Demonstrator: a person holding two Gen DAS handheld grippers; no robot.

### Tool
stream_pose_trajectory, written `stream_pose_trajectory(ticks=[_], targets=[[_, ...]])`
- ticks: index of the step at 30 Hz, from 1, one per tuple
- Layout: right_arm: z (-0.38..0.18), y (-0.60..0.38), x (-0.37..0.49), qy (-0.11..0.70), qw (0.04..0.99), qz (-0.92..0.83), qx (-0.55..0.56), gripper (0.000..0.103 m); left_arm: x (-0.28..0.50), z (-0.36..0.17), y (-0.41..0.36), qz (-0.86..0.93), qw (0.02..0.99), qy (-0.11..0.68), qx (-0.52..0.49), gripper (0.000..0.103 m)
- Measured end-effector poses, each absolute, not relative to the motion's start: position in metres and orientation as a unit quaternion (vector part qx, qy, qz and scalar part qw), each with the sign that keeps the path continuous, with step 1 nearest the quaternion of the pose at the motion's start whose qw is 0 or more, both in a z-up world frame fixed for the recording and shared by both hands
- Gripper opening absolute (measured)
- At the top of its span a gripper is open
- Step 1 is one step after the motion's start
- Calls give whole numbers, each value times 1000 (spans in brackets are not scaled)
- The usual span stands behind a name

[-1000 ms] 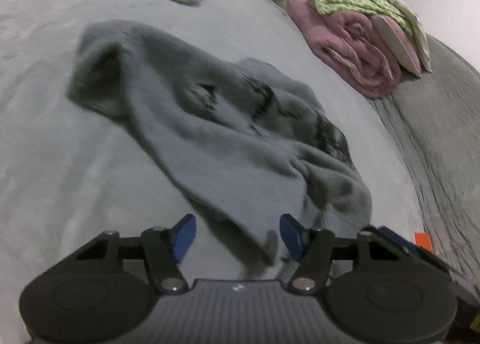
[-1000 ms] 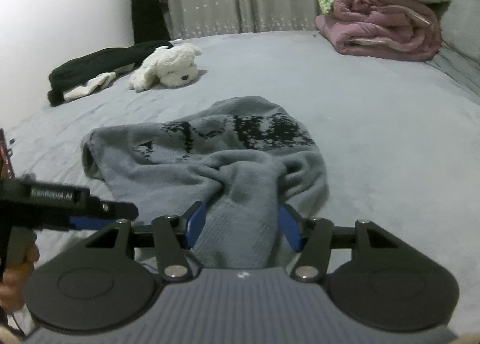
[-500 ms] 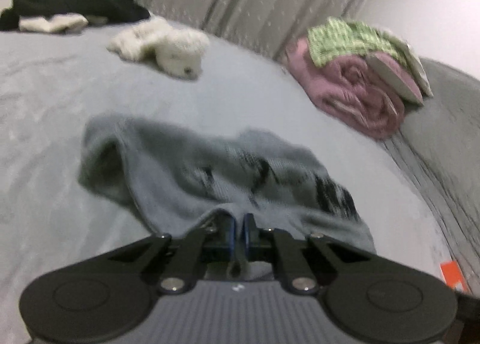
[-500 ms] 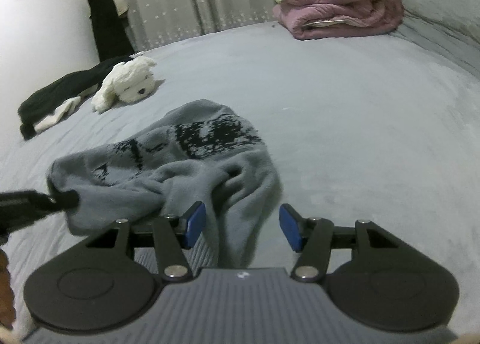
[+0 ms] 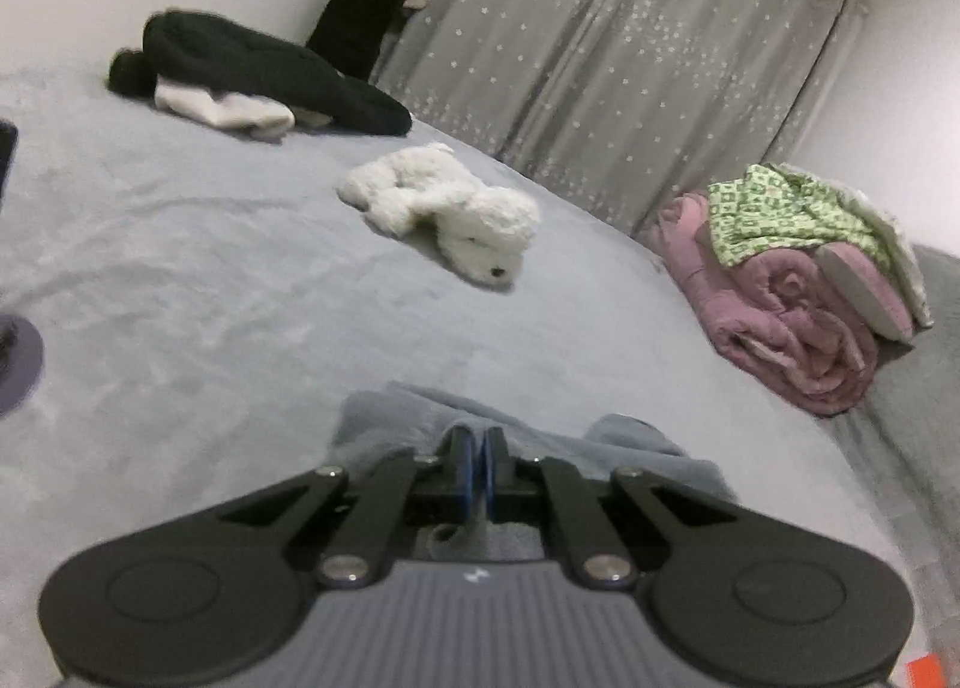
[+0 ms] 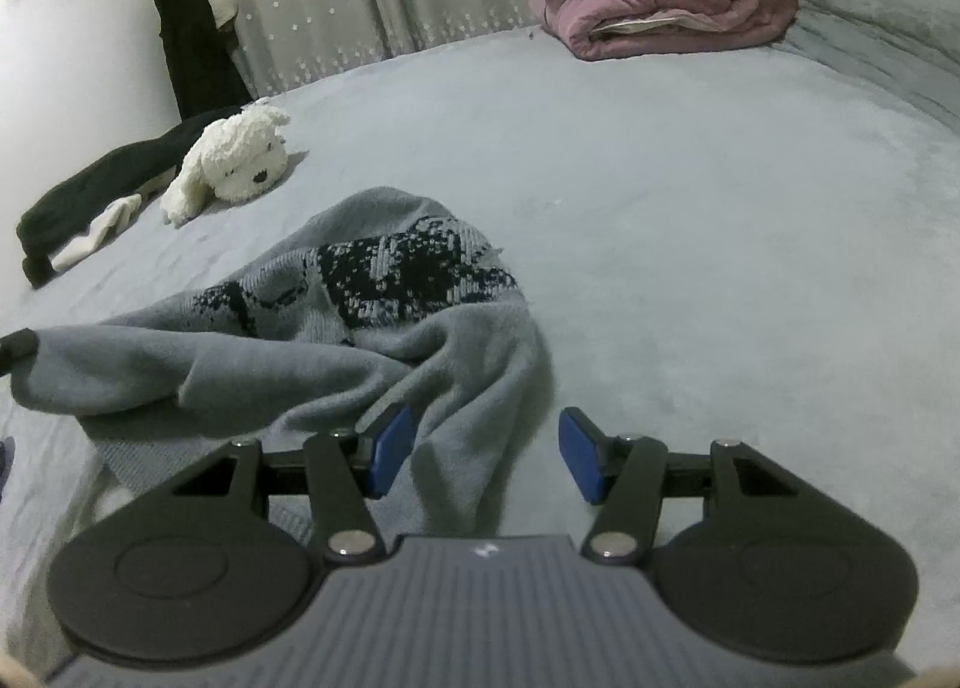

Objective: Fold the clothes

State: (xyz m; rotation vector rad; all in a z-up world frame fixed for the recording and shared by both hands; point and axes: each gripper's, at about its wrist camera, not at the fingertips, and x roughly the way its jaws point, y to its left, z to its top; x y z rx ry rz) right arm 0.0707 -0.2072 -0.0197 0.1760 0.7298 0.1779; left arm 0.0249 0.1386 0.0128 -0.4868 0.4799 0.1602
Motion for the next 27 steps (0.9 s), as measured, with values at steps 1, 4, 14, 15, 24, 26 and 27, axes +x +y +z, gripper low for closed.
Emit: stream_pose_trajectory(ticks=[1, 4, 14, 15, 24, 26, 27], targets=[[-20, -207, 71, 358, 926, 86, 86, 59, 25, 11, 143, 85, 939, 237, -235, 3], [-20, -205, 71, 361, 924, 87, 90, 59, 28, 5, 155, 99, 933, 247, -242, 3], [-11, -186, 53, 369, 918, 122, 71, 59, 32, -9, 169, 95, 910, 300, -271, 16], [-11, -184, 52, 371, 918, 124, 69, 59, 30, -7, 169, 101, 910, 298, -268, 26], [-16, -172, 44, 388, 912, 124, 48, 59, 12, -10, 164, 75, 905, 336, -251, 56], [-21, -173, 46, 397, 910, 110, 43, 59, 14, -16, 159, 68, 904, 353, -232, 57], [-24, -175, 47, 404, 908, 102, 45, 59, 15, -19, 156, 67, 903, 360, -223, 57]])
